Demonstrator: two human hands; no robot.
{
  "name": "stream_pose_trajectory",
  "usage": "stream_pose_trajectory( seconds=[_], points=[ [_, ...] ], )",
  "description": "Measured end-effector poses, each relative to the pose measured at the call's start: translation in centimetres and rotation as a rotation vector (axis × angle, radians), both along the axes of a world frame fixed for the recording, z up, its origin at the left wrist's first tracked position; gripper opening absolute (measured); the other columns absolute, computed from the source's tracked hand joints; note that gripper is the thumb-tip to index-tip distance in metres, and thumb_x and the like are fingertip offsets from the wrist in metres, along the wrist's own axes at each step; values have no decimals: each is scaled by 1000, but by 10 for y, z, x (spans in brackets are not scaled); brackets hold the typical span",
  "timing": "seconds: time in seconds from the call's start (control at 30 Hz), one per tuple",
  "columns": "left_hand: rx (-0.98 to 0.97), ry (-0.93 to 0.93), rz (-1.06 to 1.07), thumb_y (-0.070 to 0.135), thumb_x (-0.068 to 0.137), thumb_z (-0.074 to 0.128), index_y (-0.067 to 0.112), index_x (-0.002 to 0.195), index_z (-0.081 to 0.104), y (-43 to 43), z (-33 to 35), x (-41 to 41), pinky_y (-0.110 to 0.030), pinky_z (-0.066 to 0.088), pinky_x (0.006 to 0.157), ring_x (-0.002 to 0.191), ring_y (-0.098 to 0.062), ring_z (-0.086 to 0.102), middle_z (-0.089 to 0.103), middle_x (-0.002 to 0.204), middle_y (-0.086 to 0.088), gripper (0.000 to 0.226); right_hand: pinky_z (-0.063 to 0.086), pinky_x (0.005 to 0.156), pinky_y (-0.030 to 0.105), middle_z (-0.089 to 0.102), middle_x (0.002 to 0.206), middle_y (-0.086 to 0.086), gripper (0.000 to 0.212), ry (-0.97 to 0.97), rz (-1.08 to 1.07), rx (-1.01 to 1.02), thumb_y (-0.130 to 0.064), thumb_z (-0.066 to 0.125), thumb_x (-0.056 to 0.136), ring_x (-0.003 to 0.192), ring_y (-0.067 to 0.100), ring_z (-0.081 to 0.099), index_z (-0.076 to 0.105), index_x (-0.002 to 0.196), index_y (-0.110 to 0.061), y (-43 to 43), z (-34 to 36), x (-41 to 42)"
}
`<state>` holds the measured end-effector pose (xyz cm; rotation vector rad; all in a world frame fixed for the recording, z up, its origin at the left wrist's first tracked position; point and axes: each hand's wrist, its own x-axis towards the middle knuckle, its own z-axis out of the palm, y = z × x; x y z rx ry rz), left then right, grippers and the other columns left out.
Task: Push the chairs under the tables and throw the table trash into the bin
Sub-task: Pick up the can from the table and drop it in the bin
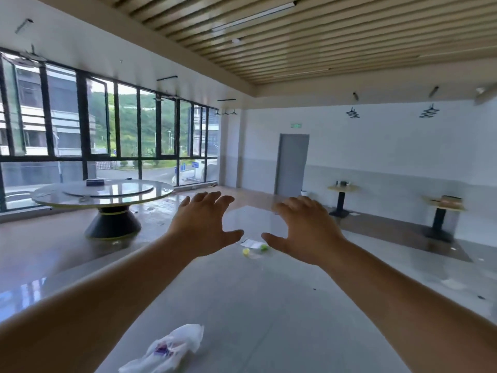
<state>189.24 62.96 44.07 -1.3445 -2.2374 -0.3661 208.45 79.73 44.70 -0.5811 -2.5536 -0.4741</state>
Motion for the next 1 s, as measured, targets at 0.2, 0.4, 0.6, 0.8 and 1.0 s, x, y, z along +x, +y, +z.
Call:
stream_pose_trajectory(
  seconds=[0.2, 0.4, 0.6, 0.8, 1.0],
  points=[
    [11, 1, -44, 84, 82, 52, 36, 158, 35, 116, 6, -67, -55, 23, 125, 152, -27, 29, 36, 166, 0, 92, 42, 110, 47, 57, 144, 0, 84, 84, 35, 7, -83, 38, 87, 134, 27, 48, 44, 149, -27, 93, 21, -56],
    [-69, 166, 72, 87, 83, 43, 37, 161, 27, 176, -11, -149, -55, 9, 128, 157, -28, 17, 26, 171, 0, 93, 42, 109, 47, 56, 149, 1, 86, 49, 209, 67, -84, 38, 87, 135, 29, 50, 42, 152, -28, 181, 13, -172],
    [-172, 78, 413, 85, 84, 49, 35, 159, 33, 140, -55, -252, -57, 16, 126, 155, -28, 23, 30, 169, -1, 92, 38, 117, 51, 55, 152, 6, 87, -30, 594, 6, -85, 34, 87, 140, 34, 48, 48, 151, -27, 199, -25, -354],
    [-221, -122, 896, 83, 84, 52, 33, 159, 31, 1, -97, -298, -56, 14, 125, 153, -29, 24, 28, 169, -4, 93, 36, 116, 48, 48, 156, 3, 95, -149, 1029, -29, -88, 26, 83, 142, 28, 42, 41, 155, -28, 81, -59, -505],
    [-183, -203, 1317, 87, 81, 48, 33, 160, 28, -159, -125, -276, -56, 15, 126, 156, -28, 20, 23, 171, -3, 97, 43, 110, 46, 51, 152, 2, 90, -238, 1438, -66, -86, 32, 85, 137, 28, 48, 42, 153, -28, -100, -99, -573]
  ],
)
